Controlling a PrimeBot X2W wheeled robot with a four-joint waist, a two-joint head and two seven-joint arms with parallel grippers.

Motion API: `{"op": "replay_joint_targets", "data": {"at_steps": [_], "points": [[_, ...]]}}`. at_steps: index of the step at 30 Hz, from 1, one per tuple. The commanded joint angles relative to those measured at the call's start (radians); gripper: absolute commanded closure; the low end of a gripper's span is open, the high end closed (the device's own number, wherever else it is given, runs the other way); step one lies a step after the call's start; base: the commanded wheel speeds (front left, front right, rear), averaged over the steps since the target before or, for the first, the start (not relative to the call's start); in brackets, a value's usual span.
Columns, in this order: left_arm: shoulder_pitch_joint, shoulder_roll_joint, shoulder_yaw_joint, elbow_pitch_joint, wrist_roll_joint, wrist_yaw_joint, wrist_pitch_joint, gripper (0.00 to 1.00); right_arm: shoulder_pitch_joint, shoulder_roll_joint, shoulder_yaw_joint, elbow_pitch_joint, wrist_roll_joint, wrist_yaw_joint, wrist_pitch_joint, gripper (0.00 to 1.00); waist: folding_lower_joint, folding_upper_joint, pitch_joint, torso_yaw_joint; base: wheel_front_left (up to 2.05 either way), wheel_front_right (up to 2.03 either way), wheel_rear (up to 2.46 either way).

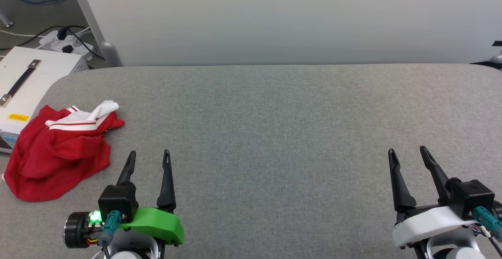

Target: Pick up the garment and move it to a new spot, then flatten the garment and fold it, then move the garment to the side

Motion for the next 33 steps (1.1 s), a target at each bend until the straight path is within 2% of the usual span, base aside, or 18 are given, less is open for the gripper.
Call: {"op": "replay_joint_targets", "data": {"at_steps": [1, 19, 33], "points": [[0.011, -0.003, -0.004, -0.004, -0.011, 0.007, -0.013, 0.0, 0.015, -0.001, -0.002, -0.01, 0.01, 0.0, -0.011, 0.0, 0.0, 0.0, 0.001, 0.0, 0.0, 0.0, 0.0], [0.012, -0.004, -0.018, 0.0, -0.028, 0.014, -0.05, 0.0, 0.025, -0.001, -0.013, -0.028, 0.028, -0.001, -0.048, 0.0, 0.0, 0.0, 0.007, -0.001, 0.0, 0.0, 0.0], [0.014, -0.004, -0.032, 0.012, -0.043, 0.004, -0.08, 0.0, 0.035, -0.001, -0.008, -0.03, 0.033, -0.001, -0.077, 0.0, 0.0, 0.0, 0.011, -0.002, 0.0, 0.0, 0.0]]}}
